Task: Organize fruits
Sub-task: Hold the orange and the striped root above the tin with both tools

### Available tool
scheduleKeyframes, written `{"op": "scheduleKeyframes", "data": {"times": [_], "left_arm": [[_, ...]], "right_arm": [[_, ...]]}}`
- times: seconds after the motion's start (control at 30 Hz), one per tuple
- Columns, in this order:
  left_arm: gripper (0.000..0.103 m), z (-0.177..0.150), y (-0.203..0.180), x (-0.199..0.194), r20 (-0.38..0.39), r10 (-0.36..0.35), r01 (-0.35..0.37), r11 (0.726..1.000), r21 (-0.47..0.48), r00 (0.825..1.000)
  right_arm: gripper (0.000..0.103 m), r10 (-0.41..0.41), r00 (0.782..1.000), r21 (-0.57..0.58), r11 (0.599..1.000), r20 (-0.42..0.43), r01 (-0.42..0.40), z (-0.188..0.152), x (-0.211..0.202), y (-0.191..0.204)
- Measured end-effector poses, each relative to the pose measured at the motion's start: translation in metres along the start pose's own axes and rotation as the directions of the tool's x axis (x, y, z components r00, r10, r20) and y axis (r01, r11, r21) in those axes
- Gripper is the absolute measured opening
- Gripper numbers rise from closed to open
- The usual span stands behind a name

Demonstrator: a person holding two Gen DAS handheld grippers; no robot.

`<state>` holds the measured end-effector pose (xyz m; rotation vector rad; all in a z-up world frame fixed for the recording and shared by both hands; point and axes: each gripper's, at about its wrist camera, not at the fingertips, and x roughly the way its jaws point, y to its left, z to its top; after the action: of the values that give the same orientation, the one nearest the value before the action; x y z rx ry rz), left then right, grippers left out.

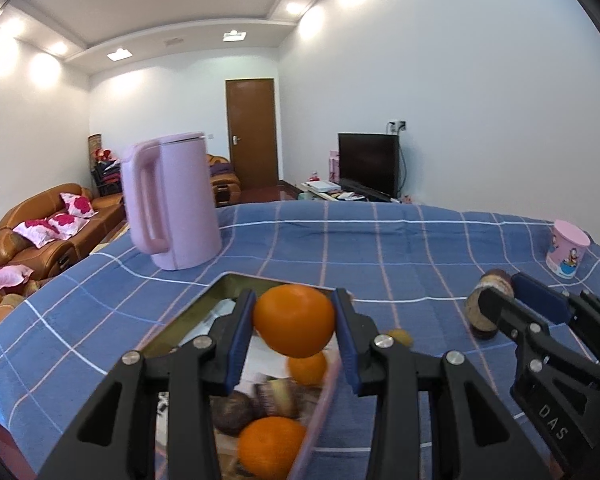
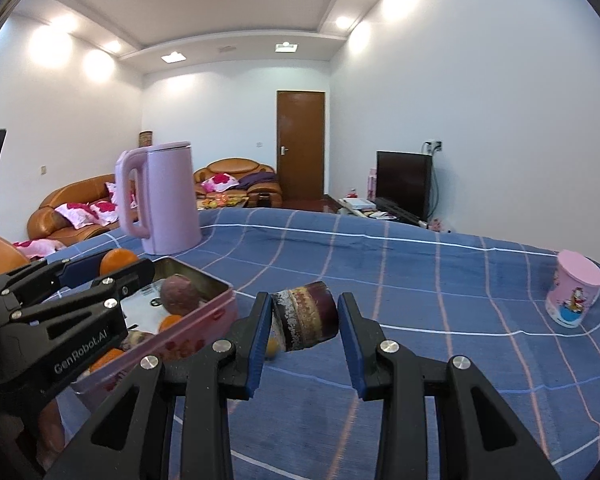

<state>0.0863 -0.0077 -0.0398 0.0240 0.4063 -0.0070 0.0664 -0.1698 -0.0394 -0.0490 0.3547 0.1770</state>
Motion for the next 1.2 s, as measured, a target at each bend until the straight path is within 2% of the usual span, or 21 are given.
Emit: {"op": "scheduleKeyframes", "data": {"times": [0.4, 1.2], "left_arm": [[0.041, -0.002, 0.053, 0.005, -0.019, 0.085, -0.086, 0.995, -0.048, 0.996], [0.041, -0.023, 0.104, 0.021, -0.132, 0.158, -0.169, 0.983, -0.073, 0.979]], "right_arm": [[0.036, 0.079, 0.997, -0.053, 0.995, -0.017, -0.080, 0.006, 0.022, 0.045], [0.036, 0.209, 0.976, -0.149, 0.965, -0.066, -0.217, 0.013, 0.045, 0.121]]}}
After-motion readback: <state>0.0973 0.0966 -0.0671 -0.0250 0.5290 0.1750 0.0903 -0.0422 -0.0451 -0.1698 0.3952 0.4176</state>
